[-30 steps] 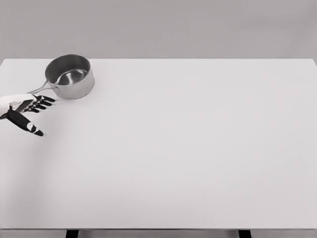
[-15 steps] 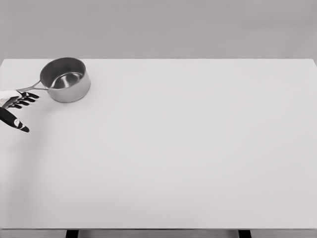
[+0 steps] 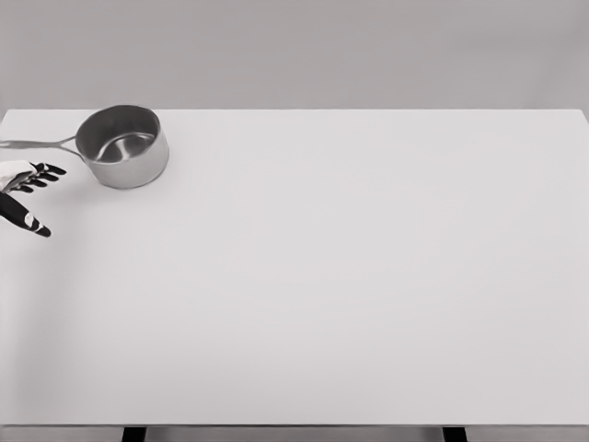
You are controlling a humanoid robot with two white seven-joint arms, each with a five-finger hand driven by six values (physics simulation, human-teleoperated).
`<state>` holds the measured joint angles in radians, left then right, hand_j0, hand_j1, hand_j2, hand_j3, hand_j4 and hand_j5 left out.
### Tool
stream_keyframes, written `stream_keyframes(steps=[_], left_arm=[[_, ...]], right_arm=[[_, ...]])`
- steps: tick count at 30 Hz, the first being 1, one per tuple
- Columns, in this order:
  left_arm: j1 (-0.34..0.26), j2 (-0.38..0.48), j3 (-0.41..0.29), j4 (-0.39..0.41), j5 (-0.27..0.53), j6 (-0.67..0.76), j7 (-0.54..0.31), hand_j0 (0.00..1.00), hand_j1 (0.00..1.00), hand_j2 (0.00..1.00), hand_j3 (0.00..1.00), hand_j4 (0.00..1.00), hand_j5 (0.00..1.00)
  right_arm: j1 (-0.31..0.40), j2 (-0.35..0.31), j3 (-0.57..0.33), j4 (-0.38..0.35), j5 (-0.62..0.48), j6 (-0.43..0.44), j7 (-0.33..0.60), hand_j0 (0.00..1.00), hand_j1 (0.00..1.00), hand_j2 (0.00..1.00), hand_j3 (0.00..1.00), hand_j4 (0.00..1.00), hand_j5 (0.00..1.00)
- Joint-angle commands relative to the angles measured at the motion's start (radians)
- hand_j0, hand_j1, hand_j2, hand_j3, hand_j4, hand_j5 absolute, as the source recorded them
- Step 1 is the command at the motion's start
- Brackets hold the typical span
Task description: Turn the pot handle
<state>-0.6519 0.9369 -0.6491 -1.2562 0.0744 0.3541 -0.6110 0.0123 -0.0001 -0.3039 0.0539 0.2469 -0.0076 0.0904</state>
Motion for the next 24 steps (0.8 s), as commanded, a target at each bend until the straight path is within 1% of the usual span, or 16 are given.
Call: stream_keyframes(steps=[1, 5, 8, 10, 11, 13, 14, 16, 17, 18, 19, 20, 21, 22, 23, 24], left_arm=[[0.000, -0.007, 0.006, 0.011, -0.010, -0.001, 0.000, 1.00, 1.00, 1.00, 1.00, 1.00, 1.00], [0.002, -0.004, 0.013, 0.006, -0.007, -0.001, 0.000, 1.00, 1.00, 1.00, 1.00, 1.00, 1.00], [0.008, 0.003, 0.037, -0.009, 0.002, -0.061, 0.000, 1.00, 1.00, 1.00, 1.00, 1.00, 1.00], [0.014, 0.011, 0.068, -0.052, 0.005, -0.069, 0.000, 1.00, 1.00, 1.00, 1.00, 1.00, 1.00], [0.026, 0.022, 0.088, -0.074, 0.008, -0.069, 0.000, 1.00, 1.00, 1.00, 1.00, 1.00, 1.00], [0.072, 0.036, 0.132, -0.107, 0.010, -0.069, 0.000, 1.00, 1.00, 1.00, 1.00, 1.00, 1.00], [0.086, 0.039, 0.144, -0.111, 0.010, -0.069, 0.000, 1.00, 1.00, 1.00, 1.00, 1.00, 1.00], [0.127, 0.043, 0.190, -0.114, 0.010, -0.069, 0.000, 1.00, 1.00, 1.00, 1.00, 1.00, 1.00], [0.138, 0.052, 0.206, -0.129, 0.010, -0.069, 0.000, 1.00, 1.00, 1.00, 1.00, 1.00, 1.00], [0.164, 0.082, 0.226, -0.160, 0.015, -0.069, 0.000, 1.00, 1.00, 1.00, 1.00, 1.00, 1.00], [0.184, 0.089, 0.241, -0.176, 0.031, -0.069, 0.000, 1.00, 1.00, 1.00, 1.00, 1.00, 1.00], [0.221, 0.108, 0.276, -0.215, 0.071, -0.070, 0.000, 1.00, 1.00, 1.00, 1.00, 1.00, 1.00], [0.270, 0.134, 0.325, -0.268, 0.105, -0.070, 0.000, 1.00, 1.00, 1.00, 1.00, 1.00, 1.00], [0.290, 0.135, 0.350, -0.288, 0.120, -0.072, 0.000, 1.00, 1.00, 1.00, 1.00, 1.00, 1.00], [0.343, 0.148, 0.419, -0.334, 0.150, -0.076, 0.000, 1.00, 1.00, 1.00, 1.00, 1.00, 1.00], [0.390, 0.155, 0.471, -0.356, 0.159, -0.102, 0.000, 1.00, 1.00, 1.00, 1.00, 1.00, 1.00]], right_arm=[[0.000, 0.000, 0.000, 0.000, 0.000, 0.000, 0.000, 1.00, 1.00, 1.00, 1.00, 1.00, 1.00], [0.000, 0.000, 0.000, 0.000, 0.000, 0.000, 0.000, 1.00, 1.00, 1.00, 1.00, 1.00, 1.00], [0.000, 0.000, 0.000, 0.000, 0.000, 0.000, 0.000, 1.00, 1.00, 1.00, 1.00, 1.00, 1.00], [0.000, 0.000, 0.000, 0.001, 0.000, 0.000, 0.000, 1.00, 1.00, 1.00, 1.00, 1.00, 1.00], [0.000, 0.000, 0.000, 0.000, 0.000, 0.000, 0.000, 1.00, 1.00, 1.00, 1.00, 1.00, 1.00], [0.000, 0.000, 0.000, 0.000, 0.000, 0.000, 0.000, 1.00, 1.00, 1.00, 1.00, 1.00, 1.00], [0.000, 0.000, 0.000, 0.000, 0.000, 0.000, 0.000, 1.00, 1.00, 1.00, 1.00, 1.00, 1.00], [0.000, 0.000, -0.001, 0.000, 0.000, 0.000, 0.000, 1.00, 1.00, 1.00, 1.00, 1.00, 1.00], [0.000, 0.000, 0.000, 0.000, 0.000, 0.000, 0.000, 1.00, 1.00, 1.00, 1.00, 1.00, 1.00], [0.000, 0.000, 0.000, 0.000, 0.000, 0.000, 0.000, 1.00, 1.00, 1.00, 1.00, 1.00, 1.00], [0.000, 0.000, 0.000, 0.000, 0.000, 0.000, 0.000, 1.00, 1.00, 1.00, 1.00, 1.00, 1.00], [0.000, 0.000, 0.000, 0.000, 0.000, 0.000, 0.000, 1.00, 1.00, 1.00, 1.00, 1.00, 1.00], [0.000, 0.000, 0.000, 0.000, 0.000, 0.000, 0.000, 1.00, 1.00, 1.00, 1.00, 1.00, 1.00], [0.000, 0.000, 0.000, 0.001, 0.000, 0.000, 0.000, 1.00, 1.00, 1.00, 1.00, 1.00, 1.00], [0.000, 0.000, 0.000, 0.001, 0.000, 0.000, 0.000, 1.00, 1.00, 1.00, 1.00, 1.00, 1.00], [0.000, 0.000, 0.000, 0.000, 0.000, 0.000, 0.000, 1.00, 1.00, 1.00, 1.00, 1.00, 1.00]])
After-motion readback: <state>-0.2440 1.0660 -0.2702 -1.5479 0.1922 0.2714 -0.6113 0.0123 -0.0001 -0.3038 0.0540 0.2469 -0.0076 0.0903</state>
